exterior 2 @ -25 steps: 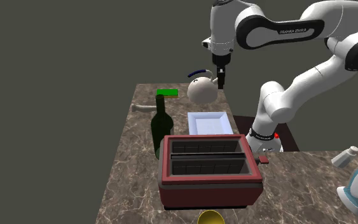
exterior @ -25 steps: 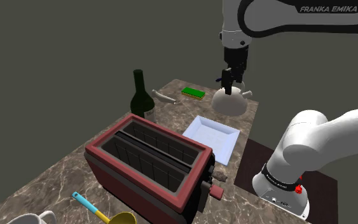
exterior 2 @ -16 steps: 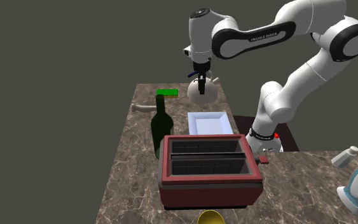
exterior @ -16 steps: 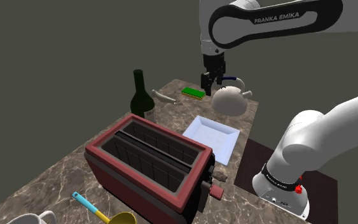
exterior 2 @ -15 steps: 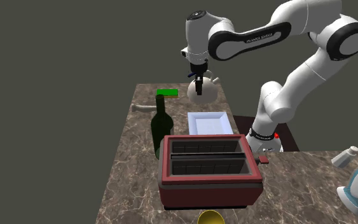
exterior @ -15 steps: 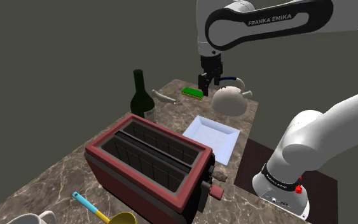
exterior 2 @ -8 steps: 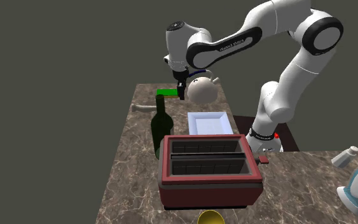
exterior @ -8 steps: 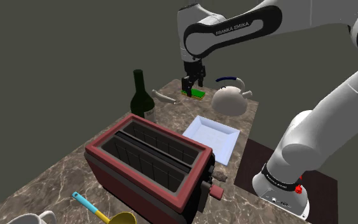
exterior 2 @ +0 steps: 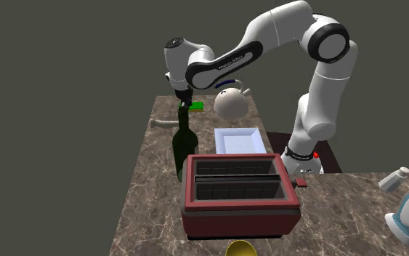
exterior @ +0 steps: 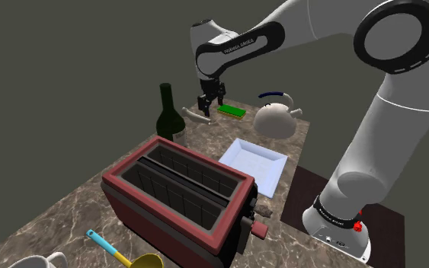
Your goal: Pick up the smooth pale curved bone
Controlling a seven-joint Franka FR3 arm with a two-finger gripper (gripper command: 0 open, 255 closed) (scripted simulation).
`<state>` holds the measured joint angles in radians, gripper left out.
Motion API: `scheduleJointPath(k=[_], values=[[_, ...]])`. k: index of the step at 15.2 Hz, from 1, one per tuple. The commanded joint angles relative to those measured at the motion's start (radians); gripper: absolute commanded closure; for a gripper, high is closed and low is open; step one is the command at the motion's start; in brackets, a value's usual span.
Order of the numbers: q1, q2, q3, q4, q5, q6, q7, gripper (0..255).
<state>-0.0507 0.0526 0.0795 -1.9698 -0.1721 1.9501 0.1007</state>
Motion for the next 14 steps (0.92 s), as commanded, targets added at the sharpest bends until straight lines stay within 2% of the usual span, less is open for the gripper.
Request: scheduleJointPath(k=[1, 9, 14], values=[[-0.001, 0.074, -0.002, 0.069, -0.009, 0.011, 0.000, 0], [0.011, 0.392, -0.008, 0.418, -0.037, 0.003, 0.000, 0], [0.012, 0.421, -0.011, 0.404, -0.042, 0.046, 0.007, 0]])
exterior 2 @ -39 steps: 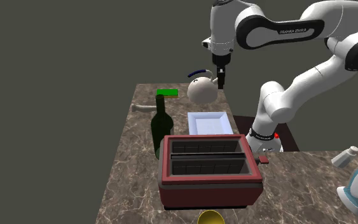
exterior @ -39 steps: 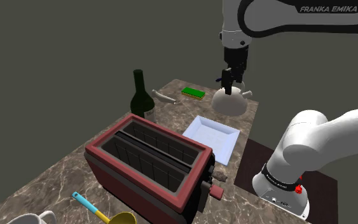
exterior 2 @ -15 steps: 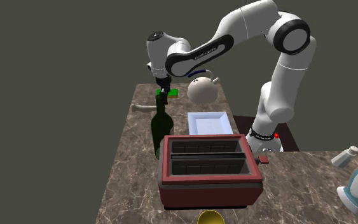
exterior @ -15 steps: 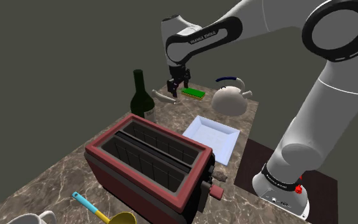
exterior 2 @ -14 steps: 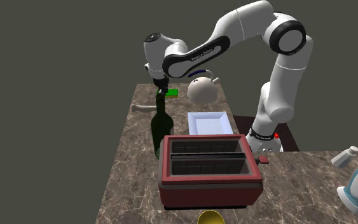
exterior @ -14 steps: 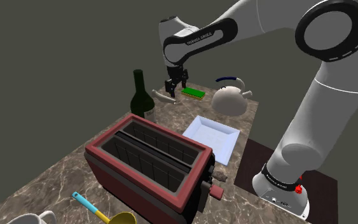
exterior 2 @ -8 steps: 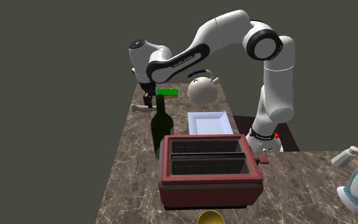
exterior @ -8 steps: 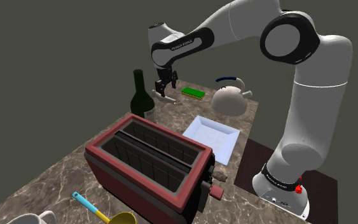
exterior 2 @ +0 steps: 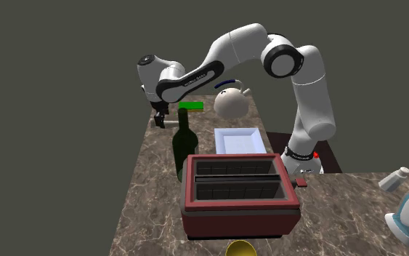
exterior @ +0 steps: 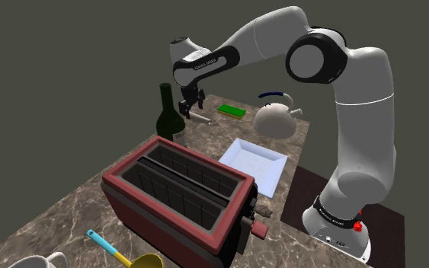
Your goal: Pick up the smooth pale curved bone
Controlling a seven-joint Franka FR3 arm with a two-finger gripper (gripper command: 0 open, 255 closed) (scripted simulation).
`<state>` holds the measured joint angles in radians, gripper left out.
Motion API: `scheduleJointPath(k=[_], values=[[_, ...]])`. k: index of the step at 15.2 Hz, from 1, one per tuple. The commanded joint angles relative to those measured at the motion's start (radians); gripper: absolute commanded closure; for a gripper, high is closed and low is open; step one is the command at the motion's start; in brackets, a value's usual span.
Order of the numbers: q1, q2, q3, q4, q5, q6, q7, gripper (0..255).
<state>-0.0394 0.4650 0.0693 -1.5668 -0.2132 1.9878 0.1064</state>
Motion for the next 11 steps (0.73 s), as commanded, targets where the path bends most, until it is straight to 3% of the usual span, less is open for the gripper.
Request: scheduleJointPath(k=[1, 5, 6, 11], values=[[0.000, 0.013, -0.001, -0.005, -0.002, 0.019, 0.004, 0], [0.000, 0.026, -0.002, -0.020, -0.006, 0.047, 0.009, 0], [0.000, 0.026, -0.002, -0.021, -0.006, 0.047, 0.009, 255], [0.000, 0.025, -0.002, -0.022, -0.006, 0.048, 0.009, 255]])
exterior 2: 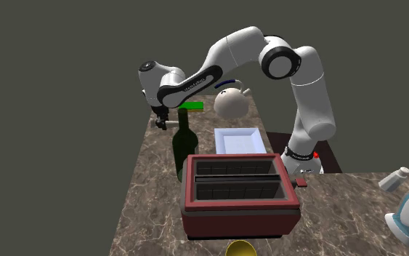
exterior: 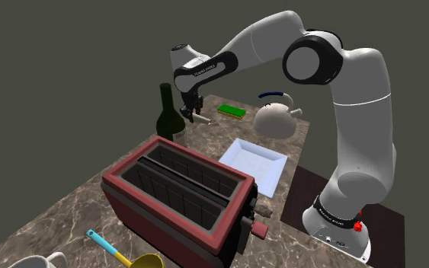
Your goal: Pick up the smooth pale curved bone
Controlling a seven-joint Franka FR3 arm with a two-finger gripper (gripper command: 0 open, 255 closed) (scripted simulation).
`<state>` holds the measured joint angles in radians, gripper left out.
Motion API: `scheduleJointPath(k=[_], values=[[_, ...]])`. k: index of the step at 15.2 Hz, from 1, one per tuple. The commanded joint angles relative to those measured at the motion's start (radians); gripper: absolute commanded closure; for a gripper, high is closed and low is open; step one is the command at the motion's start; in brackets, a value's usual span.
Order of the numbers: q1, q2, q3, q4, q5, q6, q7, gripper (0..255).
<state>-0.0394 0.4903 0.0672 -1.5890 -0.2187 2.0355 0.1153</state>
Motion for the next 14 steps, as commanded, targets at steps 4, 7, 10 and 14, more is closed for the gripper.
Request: scheduleJointPath(k=[4, 7, 10, 14], values=[[0.000, 0.001, 0.000, 0.002, 0.000, -0.001, 0.000, 255], [0.000, -0.014, 0.002, 0.019, 0.004, -0.033, -0.006, 255], [0.001, -0.027, 0.003, 0.040, 0.007, -0.067, -0.012, 255], [0.001, -0.043, 0.004, 0.071, 0.011, -0.112, -0.021, 255]])
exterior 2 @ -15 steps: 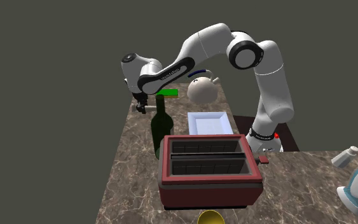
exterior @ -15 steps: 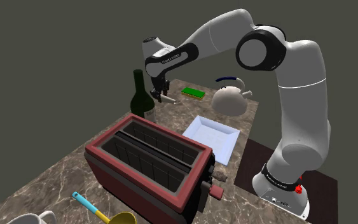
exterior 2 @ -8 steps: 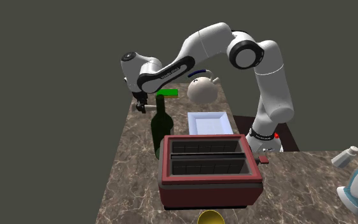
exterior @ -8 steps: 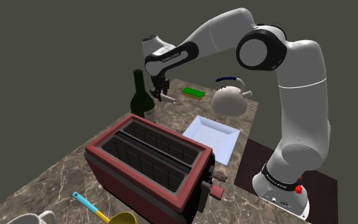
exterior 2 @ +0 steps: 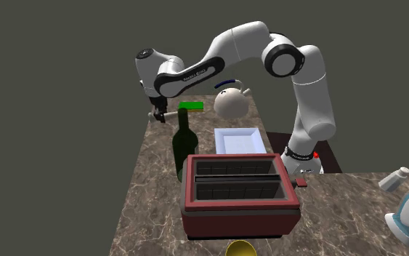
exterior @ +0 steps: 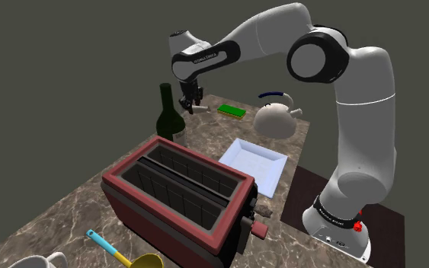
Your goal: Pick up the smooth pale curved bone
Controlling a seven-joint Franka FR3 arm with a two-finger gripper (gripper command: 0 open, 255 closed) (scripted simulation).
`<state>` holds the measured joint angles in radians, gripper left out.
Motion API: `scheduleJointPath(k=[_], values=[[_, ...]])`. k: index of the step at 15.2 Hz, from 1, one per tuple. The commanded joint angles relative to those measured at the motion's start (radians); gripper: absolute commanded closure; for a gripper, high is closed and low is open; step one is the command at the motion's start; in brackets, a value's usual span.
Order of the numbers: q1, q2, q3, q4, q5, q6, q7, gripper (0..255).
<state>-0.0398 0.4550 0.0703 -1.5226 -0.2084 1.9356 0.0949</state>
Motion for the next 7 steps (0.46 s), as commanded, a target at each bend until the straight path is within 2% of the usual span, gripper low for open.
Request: scheduleJointPath(k=[1, 7], values=[[0.002, -0.011, 0.001, 0.013, 0.002, -0.024, -0.002, 255], [0.002, -0.022, 0.002, 0.051, 0.006, -0.073, -0.011, 255]])
